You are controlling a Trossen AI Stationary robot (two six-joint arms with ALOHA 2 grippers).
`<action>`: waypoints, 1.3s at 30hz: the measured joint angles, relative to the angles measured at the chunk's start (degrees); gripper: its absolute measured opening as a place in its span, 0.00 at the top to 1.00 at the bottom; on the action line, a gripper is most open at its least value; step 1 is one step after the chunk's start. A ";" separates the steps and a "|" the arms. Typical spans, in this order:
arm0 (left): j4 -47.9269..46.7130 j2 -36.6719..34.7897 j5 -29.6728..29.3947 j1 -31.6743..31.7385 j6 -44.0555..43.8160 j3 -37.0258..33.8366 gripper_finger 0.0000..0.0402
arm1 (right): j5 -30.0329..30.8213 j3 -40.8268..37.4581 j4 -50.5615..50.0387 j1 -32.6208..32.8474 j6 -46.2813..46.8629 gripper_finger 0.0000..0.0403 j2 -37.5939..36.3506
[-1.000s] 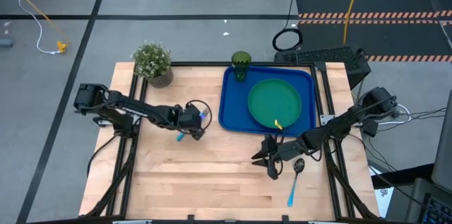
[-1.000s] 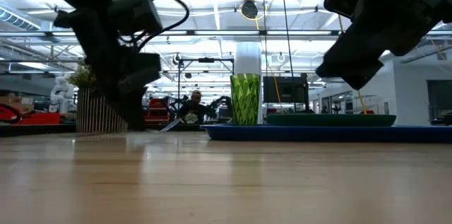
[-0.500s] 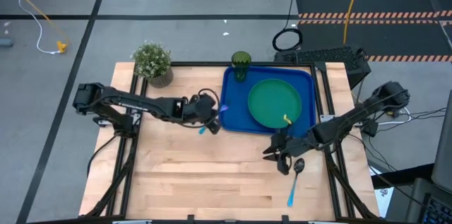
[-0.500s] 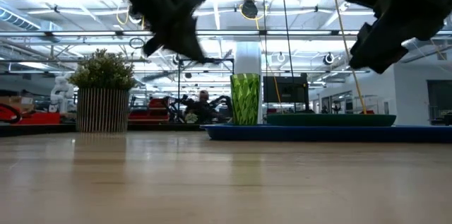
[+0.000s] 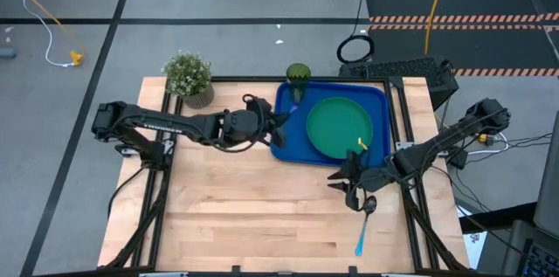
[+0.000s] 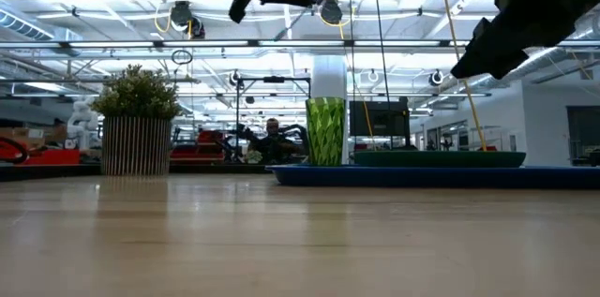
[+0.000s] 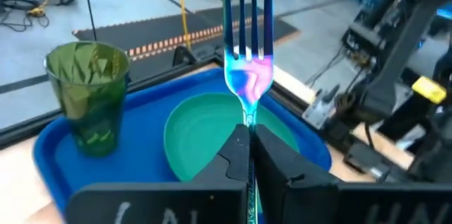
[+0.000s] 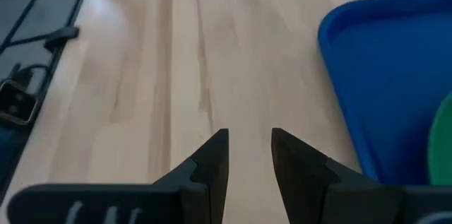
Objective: Pick and place plate/cup/fork/spoon on tray
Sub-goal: Put the blue fork on the blue serving tray to the left of the green plate
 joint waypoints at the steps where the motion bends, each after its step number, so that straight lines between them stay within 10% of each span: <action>1: 0.71 0.80 -0.86 -0.23 -0.61 0.00 0.98 | 0.38 -0.01 0.81 0.00 -0.24 0.76 0.01; 8: 12.16 9.39 -3.23 -0.84 -2.24 0.83 0.99 | -4.16 -1.28 7.61 1.62 -3.67 0.76 -0.01; 22: 0.48 22.64 -13.86 0.76 -4.12 16.04 0.98 | -4.14 -3.60 6.27 1.86 -3.14 0.76 -0.23; 39: -0.33 32.85 -13.63 5.73 -11.66 16.41 0.98 | -4.08 -3.60 -1.67 2.99 -1.86 0.76 -0.25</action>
